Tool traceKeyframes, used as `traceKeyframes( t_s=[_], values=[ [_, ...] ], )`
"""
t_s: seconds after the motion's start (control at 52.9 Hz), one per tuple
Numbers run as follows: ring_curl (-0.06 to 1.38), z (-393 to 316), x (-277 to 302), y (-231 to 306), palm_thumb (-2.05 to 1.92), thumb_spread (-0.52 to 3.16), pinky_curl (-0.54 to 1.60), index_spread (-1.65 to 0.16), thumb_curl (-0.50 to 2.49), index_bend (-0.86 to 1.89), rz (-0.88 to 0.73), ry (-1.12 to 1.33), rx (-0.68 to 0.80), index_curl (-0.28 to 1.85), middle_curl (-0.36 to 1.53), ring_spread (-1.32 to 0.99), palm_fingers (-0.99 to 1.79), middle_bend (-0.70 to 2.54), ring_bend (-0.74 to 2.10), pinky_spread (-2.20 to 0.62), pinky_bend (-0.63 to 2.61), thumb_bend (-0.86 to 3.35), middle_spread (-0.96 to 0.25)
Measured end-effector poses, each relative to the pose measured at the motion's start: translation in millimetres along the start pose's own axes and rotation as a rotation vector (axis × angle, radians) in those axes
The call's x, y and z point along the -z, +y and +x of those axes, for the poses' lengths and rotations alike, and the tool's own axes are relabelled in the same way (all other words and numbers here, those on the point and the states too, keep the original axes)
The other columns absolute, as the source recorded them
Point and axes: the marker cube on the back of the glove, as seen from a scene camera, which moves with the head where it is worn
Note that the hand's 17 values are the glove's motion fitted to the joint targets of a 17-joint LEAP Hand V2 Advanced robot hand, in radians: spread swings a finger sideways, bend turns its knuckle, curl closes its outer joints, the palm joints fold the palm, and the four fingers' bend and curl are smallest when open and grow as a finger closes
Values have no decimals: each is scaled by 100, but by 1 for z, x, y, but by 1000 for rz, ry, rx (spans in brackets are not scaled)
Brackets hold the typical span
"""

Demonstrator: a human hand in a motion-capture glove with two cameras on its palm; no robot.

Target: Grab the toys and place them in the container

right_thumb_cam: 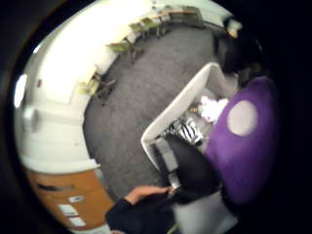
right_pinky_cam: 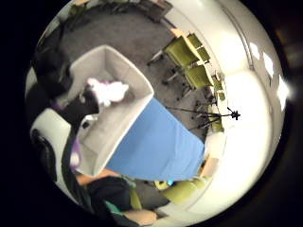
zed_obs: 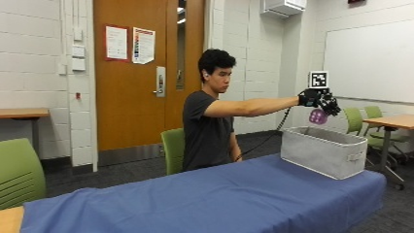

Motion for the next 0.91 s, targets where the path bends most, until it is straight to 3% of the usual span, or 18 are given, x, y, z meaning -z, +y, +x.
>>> traceKeyframes(
  t_s=[0.019,0.038,0.095,0.189,0.302,0.397,0.491,0.586,0.907],
  values=[
    [51,2,-2,1,24,104,44,-45,98,7,-12,2,-2,161,72,-36,88,89,134,-43,92,-2,-33],
    [50,2,-3,1,7,103,47,-45,92,1,-18,-8,-9,157,67,-36,51,73,129,-39,99,-13,-30],
    [51,6,-6,5,-12,103,54,-45,82,-5,-20,-29,4,148,64,-31,17,59,122,-33,117,-17,-25],
    [42,24,-8,16,-19,102,51,-44,68,-5,-20,-2,37,129,59,-26,-6,55,110,-23,127,-15,-19],
    [36,-34,-5,33,-19,102,47,-42,55,0,-33,1,-98,110,57,-22,-12,56,104,-15,127,-14,-14],
    [33,21,-10,71,-17,103,45,-42,46,10,-7,196,-104,98,55,-22,-11,54,96,-12,121,-12,-12],
    [31,47,-7,103,-14,107,42,-42,39,17,36,125,-139,91,53,-22,-5,51,90,-10,116,-10,-12],
    [29,95,-13,132,-14,110,39,-42,34,19,55,231,-283,87,52,-23,0,48,85,-10,111,-10,-12],
    [24,177,-30,214,-12,113,33,-36,22,18,67,138,-443,76,48,-30,-1,44,65,-14,93,-8,-13]
  ],
)
